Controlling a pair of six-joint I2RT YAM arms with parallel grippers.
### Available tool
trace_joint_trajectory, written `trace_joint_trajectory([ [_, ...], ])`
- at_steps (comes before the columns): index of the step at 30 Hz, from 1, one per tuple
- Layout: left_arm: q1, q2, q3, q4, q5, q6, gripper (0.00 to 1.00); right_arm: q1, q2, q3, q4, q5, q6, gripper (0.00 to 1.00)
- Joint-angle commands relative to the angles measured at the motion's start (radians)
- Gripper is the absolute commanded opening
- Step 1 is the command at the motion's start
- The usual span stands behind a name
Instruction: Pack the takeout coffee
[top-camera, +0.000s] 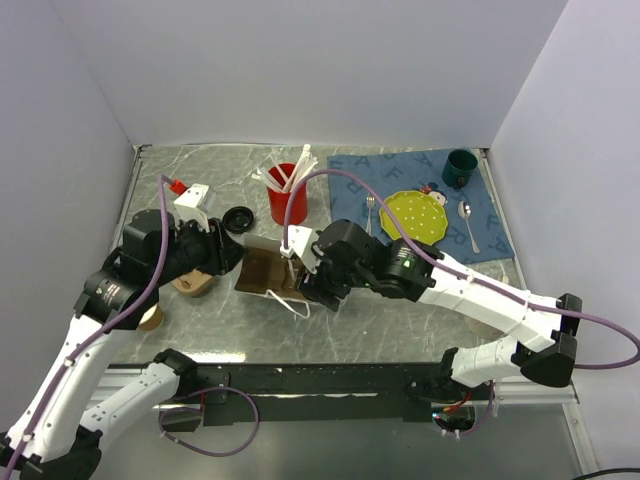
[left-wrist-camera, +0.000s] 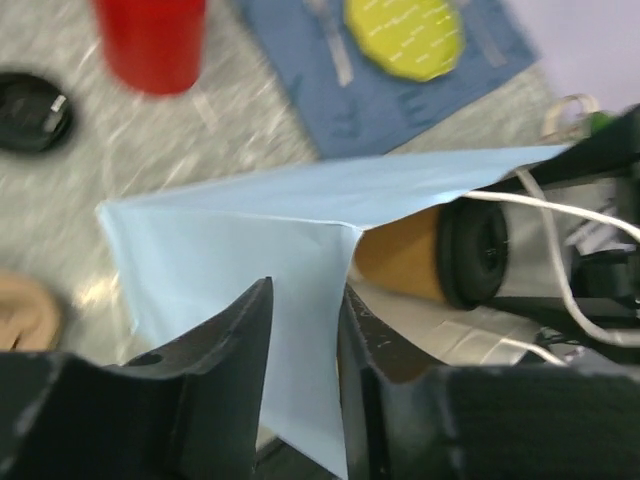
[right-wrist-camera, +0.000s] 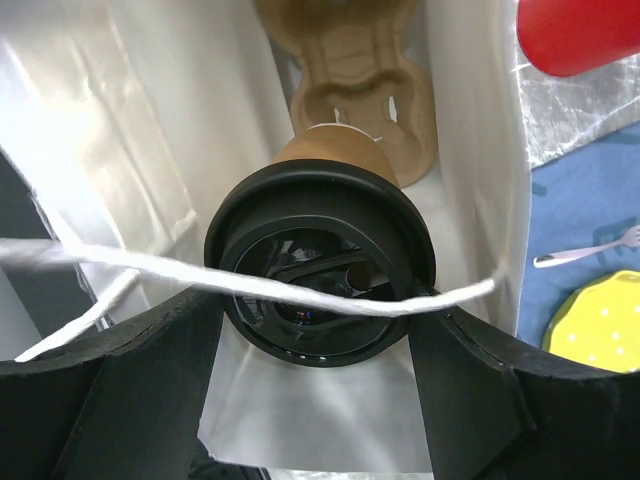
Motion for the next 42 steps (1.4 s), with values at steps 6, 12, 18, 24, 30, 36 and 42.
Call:
trace_joint_trajectory([
  [6,0.004,0.006,0.083,-0.136,-0.058,0.008,0.43,0.006,-0.028,-0.041,0.091,-0.021,0.047,0.41],
  [12,0.004,0.001,0.052,-0.046,0.081,0.035,0.07,0.009,-0.059,-0.064,0.080,-0.025,0.014,0.41],
  [18,0.004,-0.106,-0.069,0.157,0.204,0.132,0.01,0.016,-0.088,-0.082,0.157,0.046,-0.081,0.39],
  [24,0.004,-0.083,-0.111,0.165,0.319,0.262,0.01,0.015,-0.082,-0.150,0.255,0.063,-0.162,0.40],
  [30,0.004,-0.157,-0.203,0.233,0.334,0.337,0.01,0.016,-0.068,-0.223,0.288,0.035,-0.157,0.40],
  [36,0.004,-0.145,-0.263,0.314,0.319,0.420,0.01,0.023,-0.033,-0.177,0.272,0.005,-0.165,0.40],
  [42,0.004,-0.131,-0.318,0.374,0.352,0.414,0.01,0.030,-0.028,-0.225,0.366,0.109,-0.202,0.39],
])
